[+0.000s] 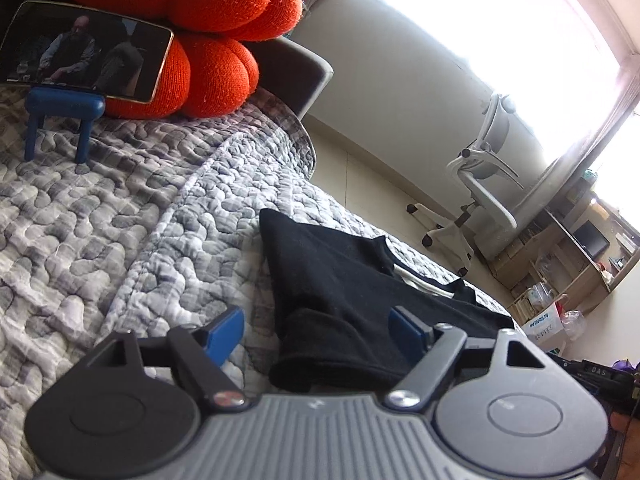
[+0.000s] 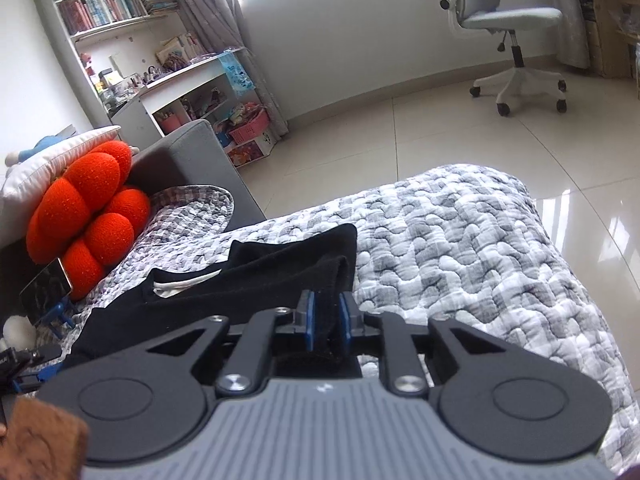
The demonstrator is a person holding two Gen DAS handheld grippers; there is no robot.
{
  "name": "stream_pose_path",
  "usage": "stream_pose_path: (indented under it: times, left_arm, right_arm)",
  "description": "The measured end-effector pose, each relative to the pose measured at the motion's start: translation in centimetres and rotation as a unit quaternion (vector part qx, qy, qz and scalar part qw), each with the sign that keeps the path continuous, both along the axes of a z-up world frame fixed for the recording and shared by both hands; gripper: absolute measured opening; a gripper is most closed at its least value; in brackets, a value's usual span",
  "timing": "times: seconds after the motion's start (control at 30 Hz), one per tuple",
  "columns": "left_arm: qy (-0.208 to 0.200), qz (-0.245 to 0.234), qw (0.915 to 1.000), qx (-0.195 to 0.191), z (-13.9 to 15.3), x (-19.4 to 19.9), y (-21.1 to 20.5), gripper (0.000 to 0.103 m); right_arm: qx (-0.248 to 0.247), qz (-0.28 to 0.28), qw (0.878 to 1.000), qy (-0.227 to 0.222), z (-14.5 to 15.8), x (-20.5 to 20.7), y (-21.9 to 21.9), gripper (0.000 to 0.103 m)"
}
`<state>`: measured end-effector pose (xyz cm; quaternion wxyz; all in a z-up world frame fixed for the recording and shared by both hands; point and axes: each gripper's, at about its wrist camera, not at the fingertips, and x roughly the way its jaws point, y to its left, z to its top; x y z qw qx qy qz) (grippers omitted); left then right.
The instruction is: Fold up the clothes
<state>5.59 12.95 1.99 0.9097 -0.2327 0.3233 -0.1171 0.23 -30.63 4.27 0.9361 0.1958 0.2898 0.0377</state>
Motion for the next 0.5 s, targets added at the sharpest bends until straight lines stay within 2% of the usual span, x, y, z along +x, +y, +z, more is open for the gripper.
stream_pose_path:
  times: [0.1,0.17,0.2,0.27,0.3,0.33,0.4,0.5]
  left_arm:
    - [0.004,-0.003,0.9989,0.047,-0.4,-0.5,-0.8,0.044]
    - [-0.001,-0.004,0.9974,0.072,-0.2,-1.0,-1.0,0.037]
    - [0.0,-0.004,0.9976,0.069,-0.2,-1.0,-0.8,0.033]
    - [0.003,-0.004,0.9979,0.064,-0.2,-1.2,-0.4,0.032]
    - [0.005,-0.003,0.998,0.062,-0.2,-1.2,-0.2,0.031]
    - [0.008,-0.002,0.9982,0.059,-0.2,-1.2,-0.1,0.031]
    - [0.011,-0.002,0.9986,0.052,0.2,-1.3,0.0,0.031]
    - [0.005,0.003,0.9992,0.039,1.0,-1.6,0.5,0.033]
  right_arm:
    - [-0.039,0.024,0.999,0.023,-0.8,0.6,1.4,0.023]
    - [-0.086,0.022,0.995,0.036,-1.5,0.8,2.4,0.019]
    - [-0.104,0.019,0.994,0.036,-1.7,0.7,2.7,0.017]
    - [-0.117,0.008,0.992,0.04,-1.9,0.6,2.6,0.016]
    - [-0.121,0.002,0.992,0.043,-2.1,0.6,2.5,0.019]
    - [-0.115,0.0,0.992,0.044,-2.2,0.5,2.3,0.027]
    - [-0.101,-0.003,0.994,0.043,-2.5,0.4,1.8,0.026]
    - [-0.111,0.001,0.993,0.037,-2.1,0.2,2.1,0.026]
